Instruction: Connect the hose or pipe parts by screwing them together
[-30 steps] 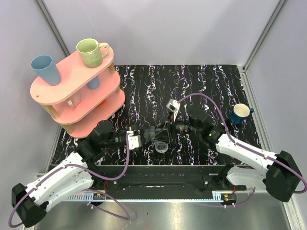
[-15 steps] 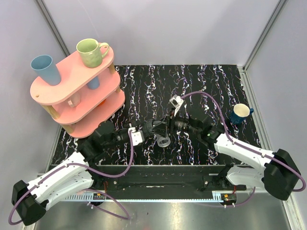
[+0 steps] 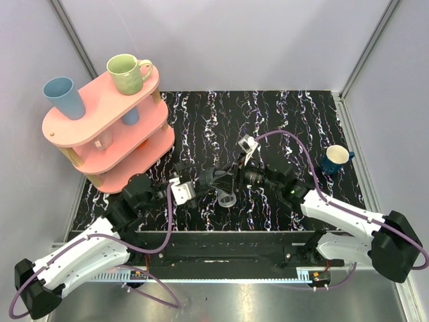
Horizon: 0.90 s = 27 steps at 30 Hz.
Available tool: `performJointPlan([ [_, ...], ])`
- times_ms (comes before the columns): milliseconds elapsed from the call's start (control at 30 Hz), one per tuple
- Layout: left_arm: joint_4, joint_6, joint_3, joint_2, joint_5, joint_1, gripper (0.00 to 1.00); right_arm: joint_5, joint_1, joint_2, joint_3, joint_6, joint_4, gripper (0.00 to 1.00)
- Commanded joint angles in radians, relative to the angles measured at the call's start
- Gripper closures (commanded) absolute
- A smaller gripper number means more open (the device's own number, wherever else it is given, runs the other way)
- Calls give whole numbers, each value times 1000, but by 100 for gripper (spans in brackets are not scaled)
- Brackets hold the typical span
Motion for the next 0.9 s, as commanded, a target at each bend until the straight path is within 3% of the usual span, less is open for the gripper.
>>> performJointPlan([
  [0,32,-60,34,-40,14,-5,15,41,-1,-42,-1,-34,62,100],
  [167,-77,-170,49,-109,5,-7,14,64,-7,-80,5,-118,25,100],
  [300,-157,-413,94,-141,-94,-5,14,74,-10,-120,16,-193,-10,100],
  [467,-434,-688,308,-50,-232,-4,15,51,-12,-210,-50,-376,70,100],
  [600,-504,-852,403,13,-181,-2,20,-28,-10,-295,-197,-521,283,100],
  [867,-548,-1228,523,128,-59,22,30,-140,-10,-397,-239,-801,315,100],
])
